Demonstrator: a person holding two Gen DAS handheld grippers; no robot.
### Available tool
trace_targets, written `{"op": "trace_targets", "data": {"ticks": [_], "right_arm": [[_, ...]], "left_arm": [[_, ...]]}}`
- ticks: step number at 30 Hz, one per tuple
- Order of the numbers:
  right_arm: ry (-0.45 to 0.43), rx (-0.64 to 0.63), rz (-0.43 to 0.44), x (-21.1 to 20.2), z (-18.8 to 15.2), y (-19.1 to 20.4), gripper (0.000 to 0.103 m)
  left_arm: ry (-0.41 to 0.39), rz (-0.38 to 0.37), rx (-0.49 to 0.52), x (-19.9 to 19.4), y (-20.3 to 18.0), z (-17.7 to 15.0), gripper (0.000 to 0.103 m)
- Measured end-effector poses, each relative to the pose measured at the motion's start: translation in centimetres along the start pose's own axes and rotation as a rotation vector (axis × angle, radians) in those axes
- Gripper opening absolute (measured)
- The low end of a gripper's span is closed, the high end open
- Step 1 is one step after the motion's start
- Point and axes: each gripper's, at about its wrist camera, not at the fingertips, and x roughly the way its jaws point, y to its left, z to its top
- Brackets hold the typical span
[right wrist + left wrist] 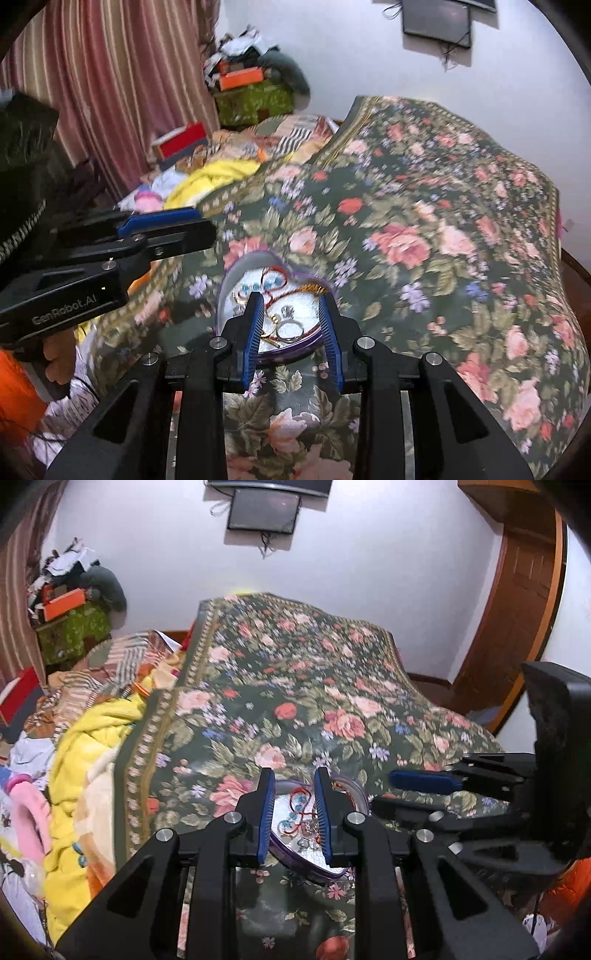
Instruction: Organize jewelry
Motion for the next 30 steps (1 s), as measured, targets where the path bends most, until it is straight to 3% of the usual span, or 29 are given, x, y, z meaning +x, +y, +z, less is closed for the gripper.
{"op": "trace_targets", "data": {"ticks": [8,15,16,20,22,24,28,30], "right_arm": [[-0.198,0.061,-0.042,-7.6,1.1,0.7,0.028],[-0.384,0.049,-0.092,-14.5,0.9,3.9,0.028],[-0.415,0.045,-0.099,-15.6,0.7,4.6,0.030],[-0.510,0.056,-0.112,-18.3,-0.2,6.3,0.058],[-0.557,0.061,-0.131,-19.5,-0.8,7.2,0.062],[-0.583,0.064,-0.154,-20.2,-1.1,7.7,0.065],[-0.626,0.091,-0.190,-21.3,-1.9,8.0,0.084],[-0.640,0.099,-0.206,-21.7,-2.1,8.0,0.087]], "left_arm": [[-0.160,0.059,0.038,-7.0,-1.9,1.0,0.020],[-0.344,0.114,0.084,-14.2,-5.0,0.9,0.020],[-0.367,0.120,0.087,-15.2,-5.5,0.8,0.020],[-0.431,0.134,0.103,-18.3,-7.0,-0.2,0.022],[-0.454,0.137,0.095,-19.4,-7.4,-0.7,0.027],[-0.470,0.128,0.078,-20.4,-7.5,-1.2,0.043],[-0.500,0.152,0.052,-22.1,-7.5,-1.8,0.057],[-0.512,0.173,0.050,-22.3,-7.5,-2.0,0.067]]}}
